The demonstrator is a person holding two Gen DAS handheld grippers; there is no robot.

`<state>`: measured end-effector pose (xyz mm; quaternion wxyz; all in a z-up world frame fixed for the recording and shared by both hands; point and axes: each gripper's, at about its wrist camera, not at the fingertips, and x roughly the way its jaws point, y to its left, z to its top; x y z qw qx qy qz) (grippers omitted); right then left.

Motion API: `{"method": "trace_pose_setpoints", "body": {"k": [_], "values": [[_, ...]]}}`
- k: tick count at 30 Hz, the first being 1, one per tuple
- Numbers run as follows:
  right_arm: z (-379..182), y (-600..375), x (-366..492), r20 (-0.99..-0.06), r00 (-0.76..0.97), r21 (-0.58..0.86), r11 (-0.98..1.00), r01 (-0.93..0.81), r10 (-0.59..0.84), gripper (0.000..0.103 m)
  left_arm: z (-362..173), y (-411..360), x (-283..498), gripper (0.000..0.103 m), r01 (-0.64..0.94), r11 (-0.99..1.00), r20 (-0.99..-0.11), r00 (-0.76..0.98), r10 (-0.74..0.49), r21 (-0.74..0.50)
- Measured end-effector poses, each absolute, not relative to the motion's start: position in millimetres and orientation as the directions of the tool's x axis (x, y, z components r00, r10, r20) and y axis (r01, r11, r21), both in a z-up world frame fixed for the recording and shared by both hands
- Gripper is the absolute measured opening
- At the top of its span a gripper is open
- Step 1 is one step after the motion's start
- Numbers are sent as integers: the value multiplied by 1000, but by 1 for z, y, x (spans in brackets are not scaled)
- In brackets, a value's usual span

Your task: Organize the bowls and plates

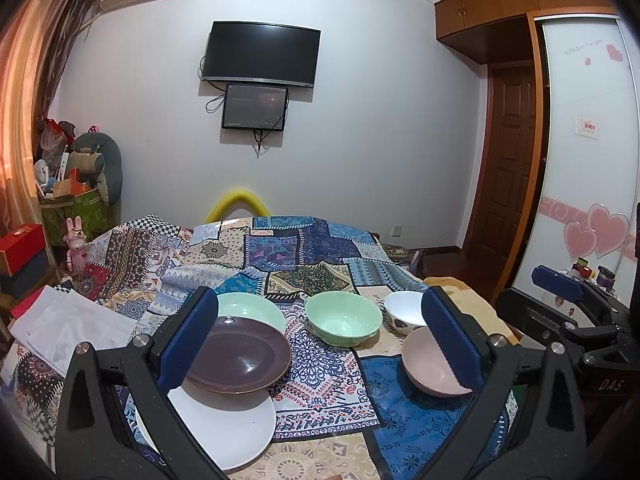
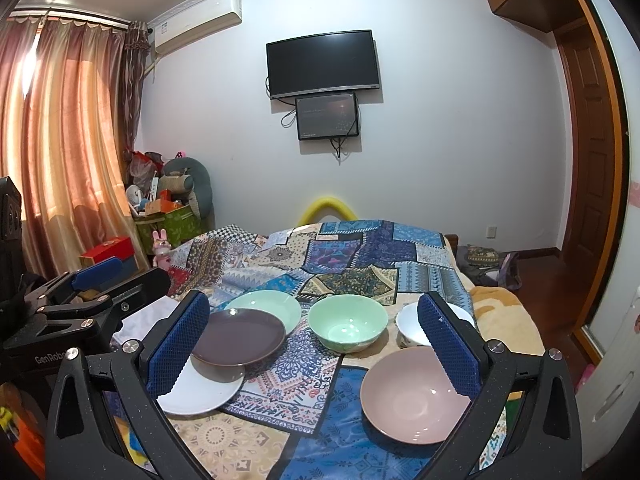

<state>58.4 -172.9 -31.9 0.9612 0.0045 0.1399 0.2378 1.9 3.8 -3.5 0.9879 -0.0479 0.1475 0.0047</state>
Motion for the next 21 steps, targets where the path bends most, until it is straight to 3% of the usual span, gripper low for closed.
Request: {"method": "trace_pose_setpoints", "body": {"k": [14,21], "values": [[-34,-171,60,-279,842,79,885,-459,462,103,-9,10,7,103,-17,995,-306,952,-14,-101],[-45,-158,75,-340,818,89,882,-463,464,103,-28,28,19,103,-40,994,-357,934,0,-105]]}}
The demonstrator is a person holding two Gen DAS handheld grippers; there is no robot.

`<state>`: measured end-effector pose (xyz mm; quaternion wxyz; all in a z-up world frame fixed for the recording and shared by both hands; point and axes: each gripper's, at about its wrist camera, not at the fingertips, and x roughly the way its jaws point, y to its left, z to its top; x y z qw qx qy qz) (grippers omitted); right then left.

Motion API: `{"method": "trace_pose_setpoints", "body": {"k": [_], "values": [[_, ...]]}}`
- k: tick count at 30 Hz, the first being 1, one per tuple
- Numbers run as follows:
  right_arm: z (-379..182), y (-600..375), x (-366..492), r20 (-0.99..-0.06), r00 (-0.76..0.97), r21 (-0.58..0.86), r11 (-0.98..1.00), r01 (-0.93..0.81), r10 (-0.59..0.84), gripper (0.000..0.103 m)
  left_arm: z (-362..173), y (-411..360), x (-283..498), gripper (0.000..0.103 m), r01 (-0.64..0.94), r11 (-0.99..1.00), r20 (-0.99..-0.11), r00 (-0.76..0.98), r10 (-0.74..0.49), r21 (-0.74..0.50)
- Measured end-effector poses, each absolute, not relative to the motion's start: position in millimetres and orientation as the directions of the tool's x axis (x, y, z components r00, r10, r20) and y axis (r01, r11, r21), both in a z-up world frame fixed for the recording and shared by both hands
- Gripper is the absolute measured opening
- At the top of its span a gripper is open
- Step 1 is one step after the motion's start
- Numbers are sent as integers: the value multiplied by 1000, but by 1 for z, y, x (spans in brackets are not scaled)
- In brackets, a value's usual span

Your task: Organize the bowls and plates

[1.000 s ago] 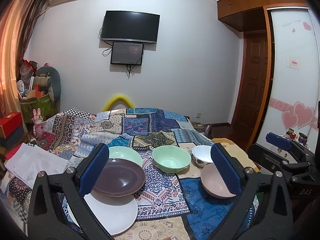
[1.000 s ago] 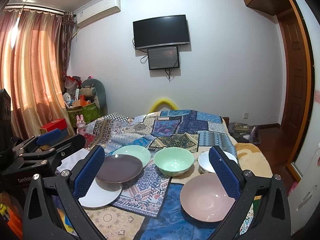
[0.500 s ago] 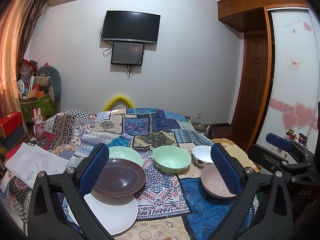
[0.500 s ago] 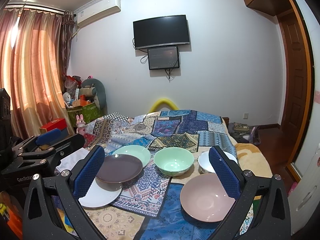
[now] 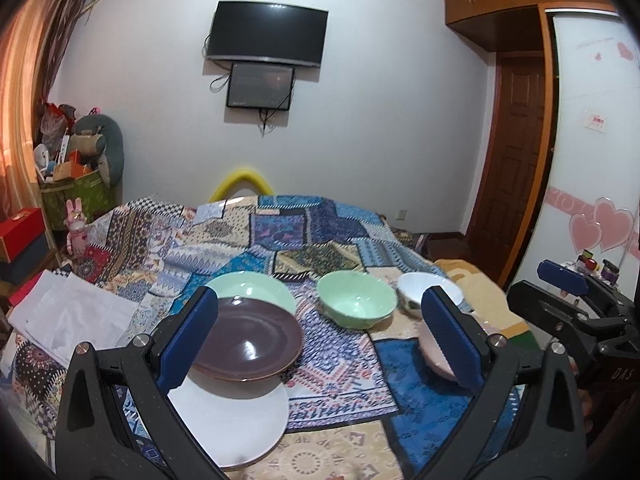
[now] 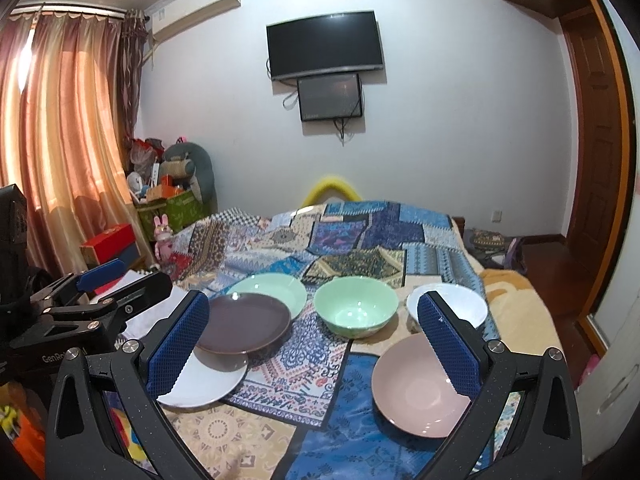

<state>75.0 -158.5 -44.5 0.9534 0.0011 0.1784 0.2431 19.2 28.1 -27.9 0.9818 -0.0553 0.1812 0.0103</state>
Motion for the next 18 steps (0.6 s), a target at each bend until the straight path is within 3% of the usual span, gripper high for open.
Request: {"method": "trace_pose_setpoints", "body": {"k": [13,18], "values": [[-77,-108,114,-489,748,87,878,-470,449,103,-75,105,63,103,-103,986,-517,856,22,-128],[-92,-85,131,-547,711,82,874,-479,441,103,-89,141,80,94,-152,984,-585,808,67,-97]]}}
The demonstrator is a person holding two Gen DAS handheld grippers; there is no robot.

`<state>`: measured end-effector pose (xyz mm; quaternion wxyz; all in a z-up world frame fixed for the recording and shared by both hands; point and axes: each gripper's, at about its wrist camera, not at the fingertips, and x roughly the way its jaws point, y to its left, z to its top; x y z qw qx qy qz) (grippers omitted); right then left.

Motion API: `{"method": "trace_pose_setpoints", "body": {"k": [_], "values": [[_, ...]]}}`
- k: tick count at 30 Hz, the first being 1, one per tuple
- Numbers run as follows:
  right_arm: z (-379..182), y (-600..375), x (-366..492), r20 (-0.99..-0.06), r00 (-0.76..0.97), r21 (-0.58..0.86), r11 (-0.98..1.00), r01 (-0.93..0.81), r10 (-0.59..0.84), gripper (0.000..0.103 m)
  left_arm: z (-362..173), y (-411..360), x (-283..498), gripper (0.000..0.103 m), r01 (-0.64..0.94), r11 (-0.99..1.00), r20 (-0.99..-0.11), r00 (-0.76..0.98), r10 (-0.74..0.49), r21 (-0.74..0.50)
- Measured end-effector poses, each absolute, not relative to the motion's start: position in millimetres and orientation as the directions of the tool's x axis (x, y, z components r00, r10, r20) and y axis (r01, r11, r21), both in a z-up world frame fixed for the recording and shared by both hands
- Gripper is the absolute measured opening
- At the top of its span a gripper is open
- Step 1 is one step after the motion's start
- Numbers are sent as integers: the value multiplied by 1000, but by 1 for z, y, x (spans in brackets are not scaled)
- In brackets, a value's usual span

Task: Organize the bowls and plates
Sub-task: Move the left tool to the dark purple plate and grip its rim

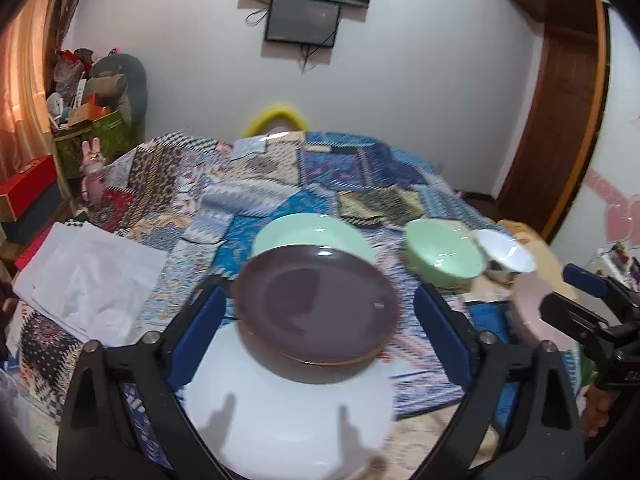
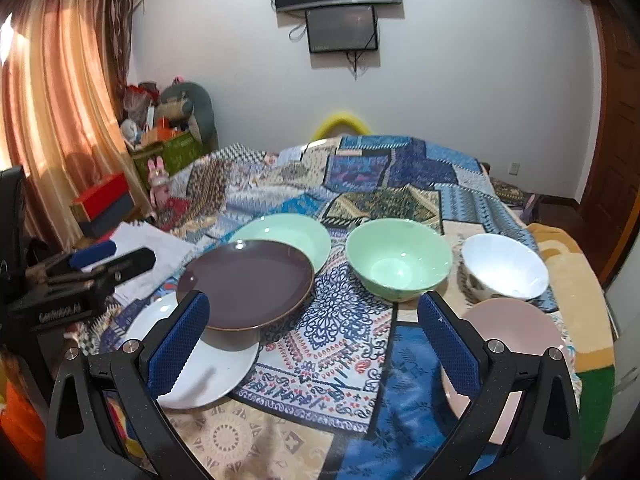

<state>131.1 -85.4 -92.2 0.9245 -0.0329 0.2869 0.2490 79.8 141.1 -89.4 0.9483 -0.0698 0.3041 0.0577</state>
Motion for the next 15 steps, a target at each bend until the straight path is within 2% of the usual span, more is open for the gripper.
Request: {"method": "trace_pose_setpoints", "body": {"k": [5,9,11,13,15], "values": [[-104,-68,146,-592,684,66,871,-487,427,100,-108,169,103,83,-170,983,-625,775,91,-69],[-113,-55,161,-623,656,78,869,-489,425,95,-126,191,125,71,-179,978,-657,750,68,-103],[-118,-50,170,-645,635,93,868,-487,426,89,-132,202,136,57,-178,979,-683,728,61,-102],[-124,-46,179,-668,608,109,865,-489,428,84,-139,214,146,49,-182,978,-714,698,54,-105],[-130,-43,187,-685,595,117,870,-479,420,81,-148,224,157,49,-172,976,-740,673,20,-130]]}}
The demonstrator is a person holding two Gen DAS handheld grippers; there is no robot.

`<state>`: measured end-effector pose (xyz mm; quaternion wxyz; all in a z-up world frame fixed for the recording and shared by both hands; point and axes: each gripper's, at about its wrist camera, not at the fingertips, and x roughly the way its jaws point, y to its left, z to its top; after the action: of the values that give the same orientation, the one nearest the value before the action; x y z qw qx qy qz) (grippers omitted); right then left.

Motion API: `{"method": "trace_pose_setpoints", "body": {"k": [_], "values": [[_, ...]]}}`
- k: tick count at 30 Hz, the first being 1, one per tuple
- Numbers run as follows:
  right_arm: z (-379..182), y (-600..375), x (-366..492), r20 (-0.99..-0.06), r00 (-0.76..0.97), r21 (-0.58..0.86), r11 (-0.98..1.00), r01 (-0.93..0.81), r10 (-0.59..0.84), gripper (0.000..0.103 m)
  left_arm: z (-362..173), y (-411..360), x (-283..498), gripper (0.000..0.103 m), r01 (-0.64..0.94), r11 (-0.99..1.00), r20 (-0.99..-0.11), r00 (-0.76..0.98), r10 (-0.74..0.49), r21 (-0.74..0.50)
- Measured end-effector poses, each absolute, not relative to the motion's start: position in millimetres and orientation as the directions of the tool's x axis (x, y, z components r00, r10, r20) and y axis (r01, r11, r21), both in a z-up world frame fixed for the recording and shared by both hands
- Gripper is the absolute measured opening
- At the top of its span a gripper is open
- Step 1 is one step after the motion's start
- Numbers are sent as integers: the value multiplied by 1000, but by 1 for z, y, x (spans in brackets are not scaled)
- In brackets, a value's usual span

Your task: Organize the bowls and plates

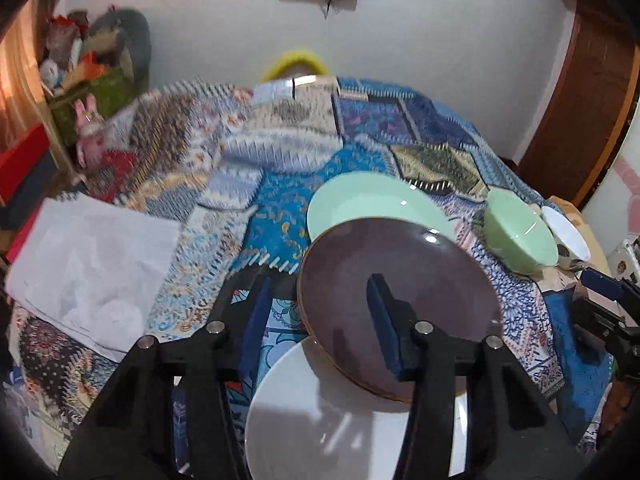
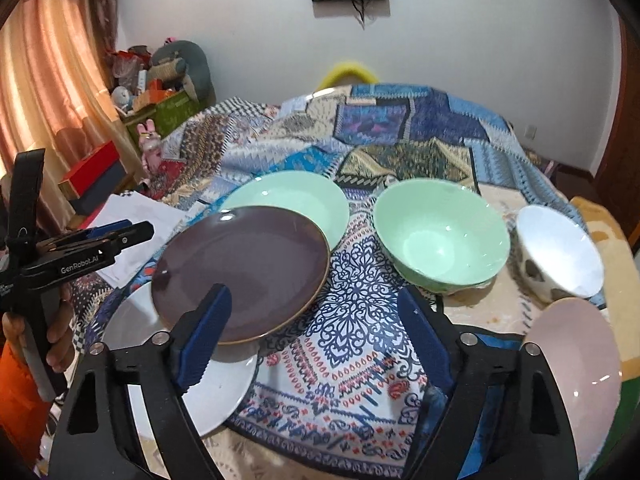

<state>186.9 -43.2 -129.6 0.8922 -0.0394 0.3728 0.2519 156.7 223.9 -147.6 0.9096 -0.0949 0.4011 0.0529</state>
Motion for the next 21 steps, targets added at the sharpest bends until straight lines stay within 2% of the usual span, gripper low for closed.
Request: {"method": "trace_pose_setpoints", "body": {"k": [2,3,7,9,13,15,21], "values": [[-135,-39,192,-700,581,120,870,-479,416,77,-158,232,166,40,-153,978,-745,667,-1,-138],[-138,-37,194,-706,574,120,869,-479,414,73,-164,235,172,39,-154,977,-757,653,-11,-147],[-150,-29,203,-732,548,116,867,-485,404,68,-181,246,187,34,-151,966,-791,606,-76,-209],[-156,-27,208,-743,529,124,862,-492,409,60,-189,248,194,32,-155,964,-803,590,-83,-214],[-167,-24,220,-767,487,157,858,-489,418,52,-197,245,200,29,-147,965,-818,568,-97,-217],[-173,-23,226,-780,463,174,858,-484,420,44,-201,242,204,27,-136,965,-824,555,-112,-223],[-184,-20,238,-802,406,216,847,-486,438,33,-203,236,212,25,-110,970,-829,546,-123,-217]]}}
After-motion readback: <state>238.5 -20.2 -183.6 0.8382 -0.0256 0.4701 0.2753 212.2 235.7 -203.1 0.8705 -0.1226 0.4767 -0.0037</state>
